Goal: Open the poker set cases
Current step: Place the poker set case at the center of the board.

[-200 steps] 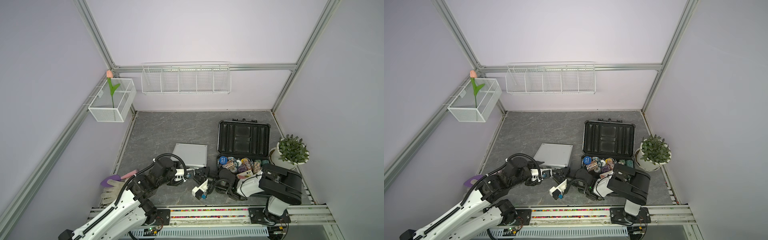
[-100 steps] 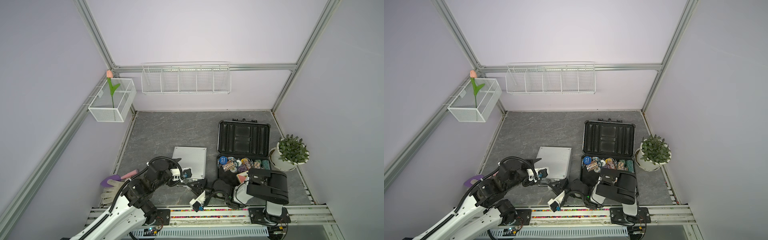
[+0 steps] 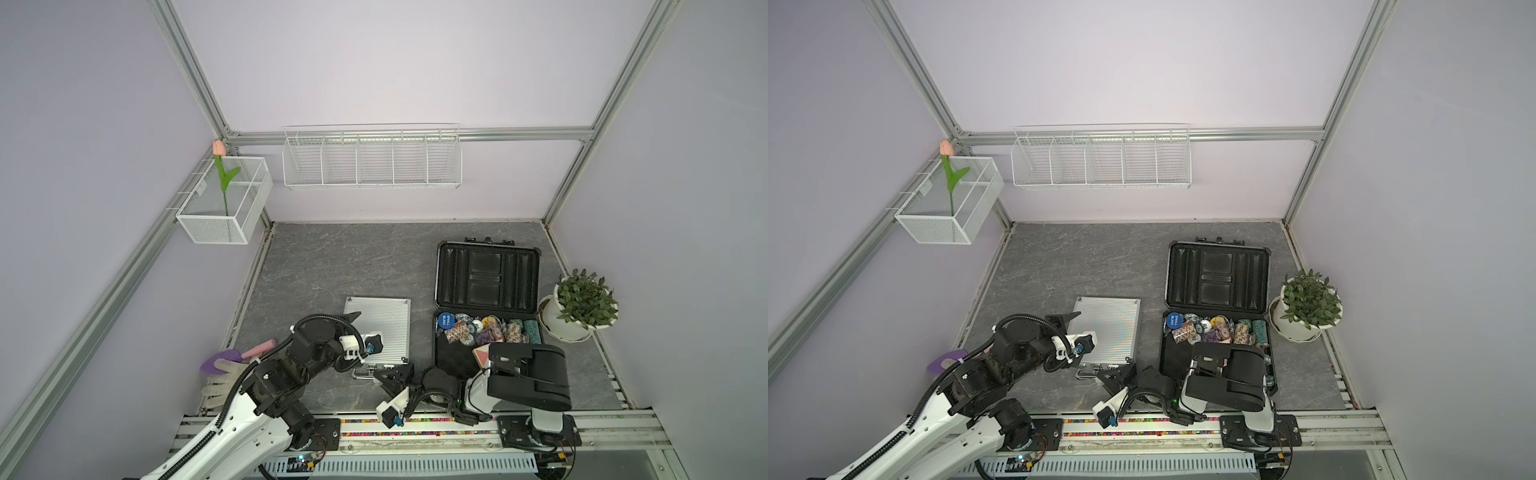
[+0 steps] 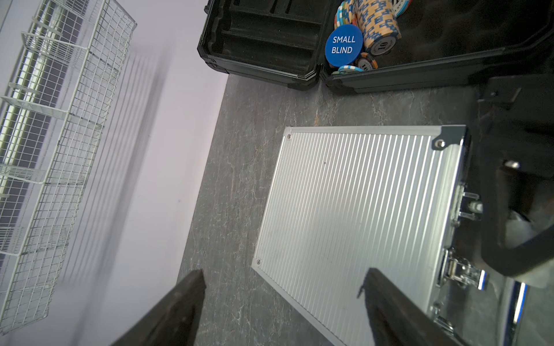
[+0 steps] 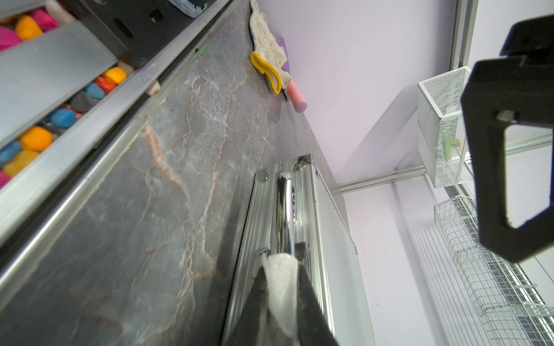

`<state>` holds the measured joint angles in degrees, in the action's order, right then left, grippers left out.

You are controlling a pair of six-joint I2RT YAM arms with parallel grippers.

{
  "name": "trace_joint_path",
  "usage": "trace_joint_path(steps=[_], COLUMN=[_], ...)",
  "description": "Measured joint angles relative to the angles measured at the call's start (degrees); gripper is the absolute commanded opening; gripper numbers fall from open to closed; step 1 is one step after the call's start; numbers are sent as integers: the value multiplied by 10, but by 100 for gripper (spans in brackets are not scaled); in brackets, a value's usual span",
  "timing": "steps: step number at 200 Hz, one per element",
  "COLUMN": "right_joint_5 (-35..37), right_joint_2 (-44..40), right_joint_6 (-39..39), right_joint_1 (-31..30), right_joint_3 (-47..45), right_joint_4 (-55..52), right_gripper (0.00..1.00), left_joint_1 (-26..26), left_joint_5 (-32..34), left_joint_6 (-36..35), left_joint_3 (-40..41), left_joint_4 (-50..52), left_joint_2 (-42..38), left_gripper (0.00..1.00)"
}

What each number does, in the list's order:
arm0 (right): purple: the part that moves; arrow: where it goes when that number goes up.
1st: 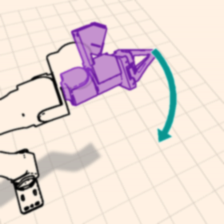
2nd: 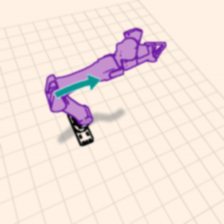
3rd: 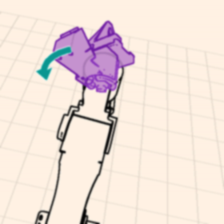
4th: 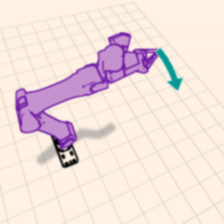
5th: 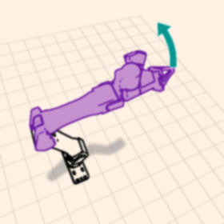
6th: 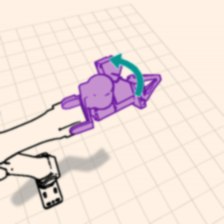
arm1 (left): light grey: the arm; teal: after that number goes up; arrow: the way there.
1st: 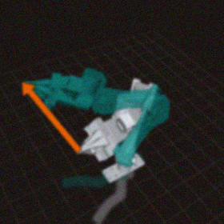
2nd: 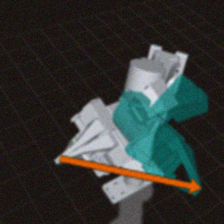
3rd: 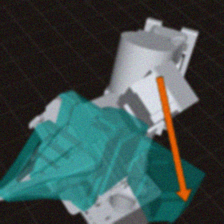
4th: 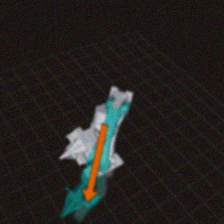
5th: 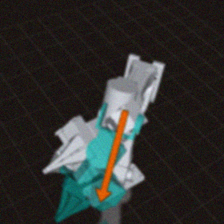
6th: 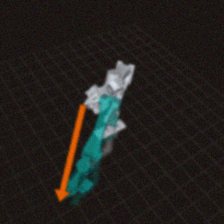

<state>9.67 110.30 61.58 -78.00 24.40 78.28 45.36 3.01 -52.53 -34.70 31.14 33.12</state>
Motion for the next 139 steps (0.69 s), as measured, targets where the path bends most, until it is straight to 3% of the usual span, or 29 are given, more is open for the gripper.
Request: trace_joint_path(steps=[8,45,139], right_joint_5=[5,26,64], right_joint_2=[3,4,-17], right_joint_6=[-2,-21,-63], right_joint_1=[-2,-11,-12], right_joint_3=[0,0,0], right_joint_4=[0,6,9], right_gripper=[32,41,47], left_joint_1=[0,0,0], left_joint_5=[0,2,5], left_joint_6=[0,0,18], left_joint_3=[0,0,-2], left_joint_4=[0,0,0], left_joint_2=[-1,3,11], left_gripper=[85,85,85])
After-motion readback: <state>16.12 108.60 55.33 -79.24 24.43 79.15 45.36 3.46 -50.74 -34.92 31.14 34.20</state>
